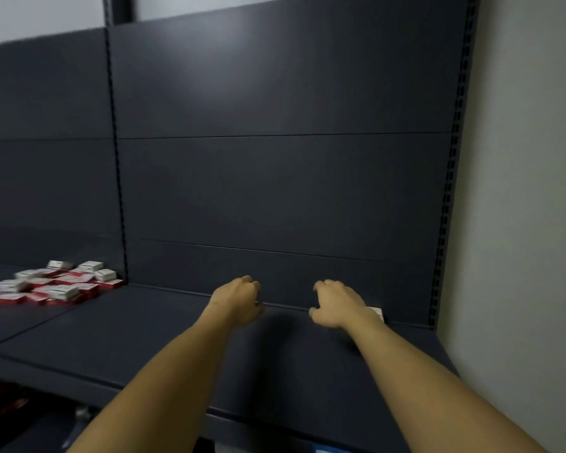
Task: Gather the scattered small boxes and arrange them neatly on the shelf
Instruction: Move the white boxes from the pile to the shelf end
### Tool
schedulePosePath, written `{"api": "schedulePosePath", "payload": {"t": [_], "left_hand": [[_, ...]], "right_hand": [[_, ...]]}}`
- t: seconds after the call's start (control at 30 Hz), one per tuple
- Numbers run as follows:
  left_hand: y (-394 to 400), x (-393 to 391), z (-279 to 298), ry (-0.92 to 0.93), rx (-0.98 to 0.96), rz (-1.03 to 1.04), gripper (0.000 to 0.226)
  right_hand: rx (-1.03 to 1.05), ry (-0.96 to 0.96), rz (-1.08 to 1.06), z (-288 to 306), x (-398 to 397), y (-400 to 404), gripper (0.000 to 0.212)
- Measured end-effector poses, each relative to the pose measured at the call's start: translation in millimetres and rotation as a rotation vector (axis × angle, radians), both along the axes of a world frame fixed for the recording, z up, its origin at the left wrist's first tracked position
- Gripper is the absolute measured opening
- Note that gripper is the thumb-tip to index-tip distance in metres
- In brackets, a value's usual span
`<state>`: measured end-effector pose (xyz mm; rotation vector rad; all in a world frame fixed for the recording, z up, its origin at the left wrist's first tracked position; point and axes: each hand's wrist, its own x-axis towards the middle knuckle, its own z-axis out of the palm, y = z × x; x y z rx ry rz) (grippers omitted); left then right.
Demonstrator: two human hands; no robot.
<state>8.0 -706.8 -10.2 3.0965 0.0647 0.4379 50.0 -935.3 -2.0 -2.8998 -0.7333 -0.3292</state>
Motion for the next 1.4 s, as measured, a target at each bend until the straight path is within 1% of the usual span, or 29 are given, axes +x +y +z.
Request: {"api": "schedulePosePath", "payload": {"t": [0.27,0.4,0.5,0.67,0.87,0.97,1.13,1.4], "left_hand": [[76,-61,10,0.061,0.002,0.183,0.041],[123,-88,9,0.12,0.062,0.214,0.053],[157,-103,8,0.1,0.062,0.244,0.057],[196,-128,16,-0.006,0.098,0.332,0.039],[256,-153,15,-0.005,0.079,0.339,0.038],[287,-168,12,0.026,0.04,0.294,0.047],[334,-185,8,0.025,0.027,0.316,0.042],[393,-181,-4,0.013,0.026,0.358,0.033]], "right_hand": [[-0.057,0.07,0.08,0,-23,75,0.061],[-0.064,0.077,0.105,-1,-38,116,0.058],[-0.059,0.071,0.121,1,-50,149,0.056],[-0.048,0.052,0.15,5,-73,208,0.054],[-0.051,0.056,0.17,5,-96,275,0.051],[-0.068,0.063,0.181,4,-107,306,0.053],[-0.085,0.065,0.205,4,-119,353,0.051],[-0.085,0.035,0.267,5,-115,418,0.046]]}}
